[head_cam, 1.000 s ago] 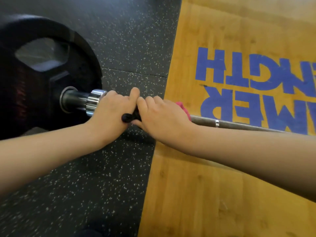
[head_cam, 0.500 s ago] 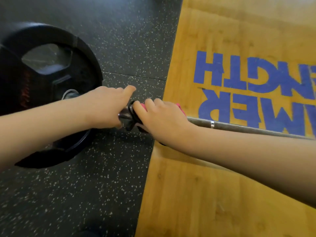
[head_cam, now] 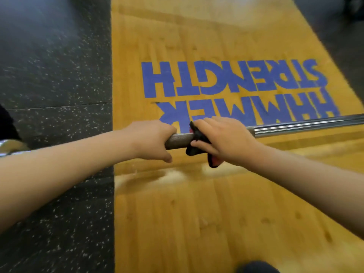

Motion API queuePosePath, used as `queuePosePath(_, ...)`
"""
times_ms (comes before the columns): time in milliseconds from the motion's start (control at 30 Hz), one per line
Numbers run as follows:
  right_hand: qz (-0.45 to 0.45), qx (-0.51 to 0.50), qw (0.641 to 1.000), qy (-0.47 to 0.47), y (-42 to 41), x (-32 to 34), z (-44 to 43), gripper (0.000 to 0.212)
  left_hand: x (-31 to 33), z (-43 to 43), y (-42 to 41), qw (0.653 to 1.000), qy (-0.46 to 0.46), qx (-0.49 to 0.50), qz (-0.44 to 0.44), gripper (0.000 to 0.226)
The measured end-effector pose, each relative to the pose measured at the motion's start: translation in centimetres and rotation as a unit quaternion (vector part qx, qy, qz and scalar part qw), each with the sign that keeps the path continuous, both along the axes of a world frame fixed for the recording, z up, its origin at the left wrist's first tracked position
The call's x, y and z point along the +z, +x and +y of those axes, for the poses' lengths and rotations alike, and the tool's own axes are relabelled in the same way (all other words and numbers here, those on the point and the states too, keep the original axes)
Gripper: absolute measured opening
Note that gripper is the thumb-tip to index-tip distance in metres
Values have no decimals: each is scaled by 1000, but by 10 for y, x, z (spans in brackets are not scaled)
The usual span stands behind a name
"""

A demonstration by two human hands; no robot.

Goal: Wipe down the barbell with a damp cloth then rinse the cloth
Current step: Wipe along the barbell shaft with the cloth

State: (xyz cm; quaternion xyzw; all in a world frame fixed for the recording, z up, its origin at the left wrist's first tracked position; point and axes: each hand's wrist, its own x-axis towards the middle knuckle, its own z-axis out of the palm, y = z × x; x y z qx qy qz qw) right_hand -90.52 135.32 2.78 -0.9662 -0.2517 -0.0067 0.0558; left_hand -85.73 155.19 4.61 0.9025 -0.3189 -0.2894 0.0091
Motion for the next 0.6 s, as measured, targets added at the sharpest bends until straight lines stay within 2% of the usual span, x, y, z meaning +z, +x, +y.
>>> queuePosePath(100, -8, -13, 1000, 2, -8, 0, -33, 50, -10, -4, 0, 999, -27, 12, 14, 34)
queuePosePath(167, -31, -25, 999, -11, -10, -1, -31, 46, -9, 1, 2, 996, -45, 38, 67, 36)
queuePosePath(233, -50, -49, 997, -10, -9, 0, -13, 44, -5, 7, 7, 981, -44, 74, 176, 35)
queuePosePath(300, -53, -56, 997, 9, -7, 0, 13, 43, -2, 14, 14, 946, -60, 118, 297, 28)
queuePosePath(367, -43, -49, 998, 17, -2, -1, 44, 47, -1, 19, 19, 912, -83, 152, 372, 18)
queuePosePath(400, -39, -43, 998, 18, 0, -3, 58, 49, -1, 20, 21, 902, -87, 158, 392, 15)
queuePosePath(500, -44, -26, 999, -2, 4, -8, 83, 51, -3, 22, 24, 893, -66, 155, 417, 35)
queuePosePath(600, -57, -6, 998, -23, 7, -2, 74, 44, -4, 19, 24, 894, -37, 162, 416, 30)
